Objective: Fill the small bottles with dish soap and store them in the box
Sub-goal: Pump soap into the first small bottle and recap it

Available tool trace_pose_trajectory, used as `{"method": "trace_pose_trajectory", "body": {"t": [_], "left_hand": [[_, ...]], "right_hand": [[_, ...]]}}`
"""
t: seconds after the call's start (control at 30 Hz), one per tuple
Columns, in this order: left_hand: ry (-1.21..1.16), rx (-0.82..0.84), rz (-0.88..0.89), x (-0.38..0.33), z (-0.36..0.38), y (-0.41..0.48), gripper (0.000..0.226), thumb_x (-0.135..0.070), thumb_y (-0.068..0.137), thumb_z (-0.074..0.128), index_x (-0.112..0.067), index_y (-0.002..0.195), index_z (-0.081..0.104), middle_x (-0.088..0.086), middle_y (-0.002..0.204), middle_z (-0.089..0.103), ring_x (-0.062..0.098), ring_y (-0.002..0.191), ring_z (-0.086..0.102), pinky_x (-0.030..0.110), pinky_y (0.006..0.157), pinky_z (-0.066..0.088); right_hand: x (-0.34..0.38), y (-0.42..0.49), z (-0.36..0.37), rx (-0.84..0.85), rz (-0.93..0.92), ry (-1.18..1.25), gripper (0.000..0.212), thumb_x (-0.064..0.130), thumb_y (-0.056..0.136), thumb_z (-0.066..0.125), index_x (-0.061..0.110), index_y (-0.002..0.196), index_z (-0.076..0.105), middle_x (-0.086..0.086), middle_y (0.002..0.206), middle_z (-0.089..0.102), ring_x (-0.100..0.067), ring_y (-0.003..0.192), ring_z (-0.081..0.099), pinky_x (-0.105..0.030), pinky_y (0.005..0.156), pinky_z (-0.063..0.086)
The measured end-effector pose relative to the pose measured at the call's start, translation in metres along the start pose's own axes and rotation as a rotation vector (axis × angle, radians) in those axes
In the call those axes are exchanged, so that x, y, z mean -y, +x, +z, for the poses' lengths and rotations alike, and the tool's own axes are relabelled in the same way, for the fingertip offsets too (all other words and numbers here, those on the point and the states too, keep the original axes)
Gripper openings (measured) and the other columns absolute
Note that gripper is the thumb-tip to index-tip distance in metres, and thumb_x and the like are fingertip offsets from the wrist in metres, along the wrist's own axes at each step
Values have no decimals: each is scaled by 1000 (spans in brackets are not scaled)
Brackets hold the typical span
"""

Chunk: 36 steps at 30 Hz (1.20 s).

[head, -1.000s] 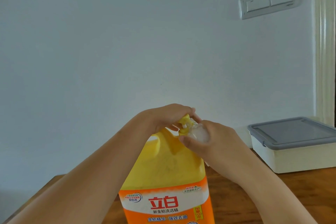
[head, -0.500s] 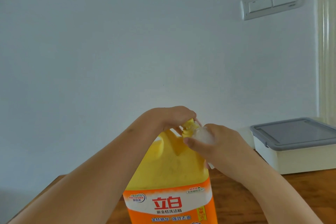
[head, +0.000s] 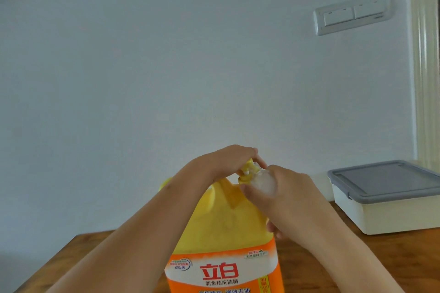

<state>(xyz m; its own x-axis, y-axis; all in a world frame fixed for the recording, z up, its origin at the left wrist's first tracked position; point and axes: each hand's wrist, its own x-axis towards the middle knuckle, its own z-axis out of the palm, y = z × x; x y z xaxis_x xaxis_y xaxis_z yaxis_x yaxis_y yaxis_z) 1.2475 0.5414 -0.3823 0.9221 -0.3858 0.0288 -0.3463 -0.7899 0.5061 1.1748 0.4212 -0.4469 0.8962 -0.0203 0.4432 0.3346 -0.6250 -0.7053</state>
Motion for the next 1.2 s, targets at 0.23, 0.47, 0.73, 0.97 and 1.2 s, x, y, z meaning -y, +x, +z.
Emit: {"method": "trace_pose_trajectory", "body": {"t": [0.23,0.47,0.73,0.97,1.2], "left_hand": [[28,36,-34,-5,-2,1,44,-32,106,27,-23,125,66,-1,125,56,24,118,55,21,82,44],[49,61,-51,-1,0,0,50,-41,106,22,-26,128,64,2,137,54,19,111,55,25,86,43],[-61,-13,-27,-1,-3,-4,60,-51,104,16,-29,121,68,14,119,65,29,111,60,37,98,48],[84,74,-121,-5,1,2,48,-36,107,22,-20,135,58,5,140,50,24,111,53,24,80,42],[-58,75,-87,0,-6,1,58,-52,104,19,-27,123,68,3,119,63,24,101,62,37,99,47]], "right_hand": [[-5,1,8,-114,-52,-89,22,59,74,54,50,66,36,10,48,53,-1,41,55,-17,40,40],[-4,0,4,-34,-73,-97,19,58,75,54,67,75,37,26,48,58,7,37,52,-15,40,37],[-8,0,2,-69,-56,-56,29,65,71,55,38,78,49,8,54,62,-1,44,58,-22,45,51],[-7,3,0,41,-18,-89,22,65,75,53,48,73,40,10,47,61,5,31,52,-14,41,37],[-3,3,-6,73,-73,93,25,56,80,56,71,74,38,28,48,61,-3,38,62,-7,35,36]]}}
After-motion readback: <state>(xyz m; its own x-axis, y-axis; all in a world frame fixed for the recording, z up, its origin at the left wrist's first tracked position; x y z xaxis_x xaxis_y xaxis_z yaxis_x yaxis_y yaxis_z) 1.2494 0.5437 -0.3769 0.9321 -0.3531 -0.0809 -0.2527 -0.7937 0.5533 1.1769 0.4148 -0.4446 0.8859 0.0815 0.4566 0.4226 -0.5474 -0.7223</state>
